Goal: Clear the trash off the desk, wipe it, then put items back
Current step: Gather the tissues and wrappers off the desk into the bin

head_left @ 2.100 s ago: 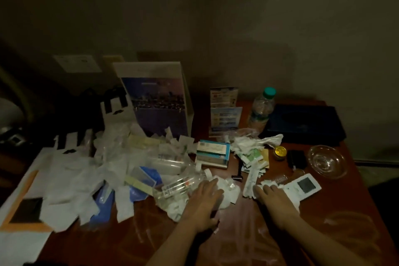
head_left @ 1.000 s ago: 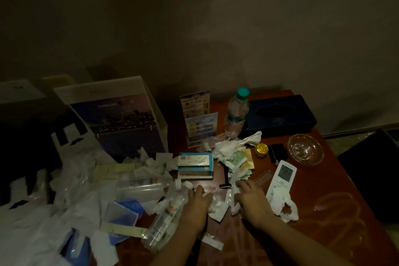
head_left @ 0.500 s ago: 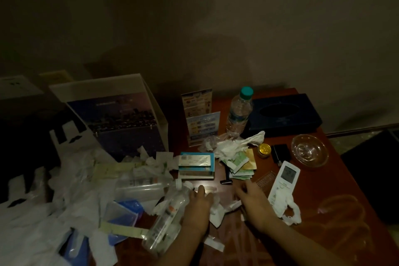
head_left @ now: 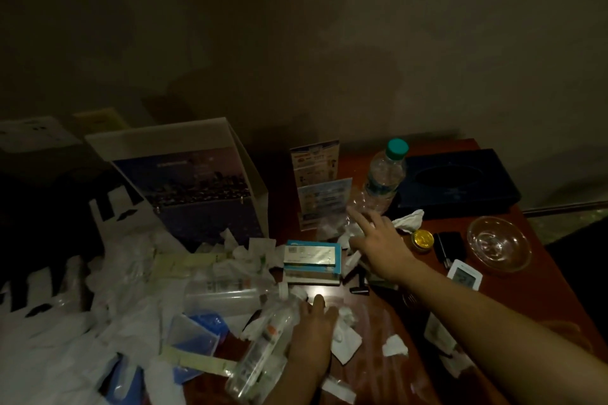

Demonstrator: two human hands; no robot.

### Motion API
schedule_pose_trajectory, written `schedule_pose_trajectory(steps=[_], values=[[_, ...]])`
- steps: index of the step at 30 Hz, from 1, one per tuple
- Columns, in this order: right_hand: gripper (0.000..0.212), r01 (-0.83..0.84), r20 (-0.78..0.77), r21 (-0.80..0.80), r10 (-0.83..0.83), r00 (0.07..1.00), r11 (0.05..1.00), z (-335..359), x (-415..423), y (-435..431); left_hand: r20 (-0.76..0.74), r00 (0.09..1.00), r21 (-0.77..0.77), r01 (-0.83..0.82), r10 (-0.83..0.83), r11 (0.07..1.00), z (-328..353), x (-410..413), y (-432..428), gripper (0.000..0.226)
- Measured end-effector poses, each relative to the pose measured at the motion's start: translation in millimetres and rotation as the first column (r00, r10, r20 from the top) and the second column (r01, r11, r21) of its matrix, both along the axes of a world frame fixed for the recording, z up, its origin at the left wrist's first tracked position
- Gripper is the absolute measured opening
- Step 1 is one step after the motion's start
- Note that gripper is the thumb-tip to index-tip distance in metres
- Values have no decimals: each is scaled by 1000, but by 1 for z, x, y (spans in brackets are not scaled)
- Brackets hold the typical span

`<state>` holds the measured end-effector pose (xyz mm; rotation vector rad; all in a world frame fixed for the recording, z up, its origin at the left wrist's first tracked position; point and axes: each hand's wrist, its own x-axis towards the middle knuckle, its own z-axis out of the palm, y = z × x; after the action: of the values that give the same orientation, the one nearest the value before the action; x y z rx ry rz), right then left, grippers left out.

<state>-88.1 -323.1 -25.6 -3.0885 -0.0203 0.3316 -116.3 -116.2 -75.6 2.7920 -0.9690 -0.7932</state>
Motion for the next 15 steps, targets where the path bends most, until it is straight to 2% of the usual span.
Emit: schedule_pose_trajectory(steps=[2, 4, 8, 10, 12, 14, 15], values=[[38, 4, -71, -20, -6, 997, 1000, -15, 5, 0, 20, 1000, -28, -11, 12, 1000, -3, 3, -2, 50], [43, 74, -111, 5, -73, 991, 997, -25, 7, -3, 37, 999, 43, 3, -5, 999, -10, 6, -2, 58], [42, 220, 26, 266, -235, 972, 939, -28, 3, -9, -13, 998, -6, -64, 64, 998, -13, 13, -3, 62], [43, 292, 28, 356, -322, 946, 888, -26, -1, -10, 2, 999, -34, -52, 52, 998, -11, 11, -5, 62], [43, 301, 28, 295, -323, 946, 907, -29, -4, -13, 35, 999, -35, -27, 29, 999, -13, 7, -4, 61], [45, 315, -37, 202, -314, 949, 927, -37, -6, -17, 35, 999, -11, -15, 16, 1000, -15, 5, -3, 60], [46, 327, -61, 217, -321, 945, 920, -39, -7, -17, 41, 999, -29, -33, 34, 999, -20, 4, -2, 59]])
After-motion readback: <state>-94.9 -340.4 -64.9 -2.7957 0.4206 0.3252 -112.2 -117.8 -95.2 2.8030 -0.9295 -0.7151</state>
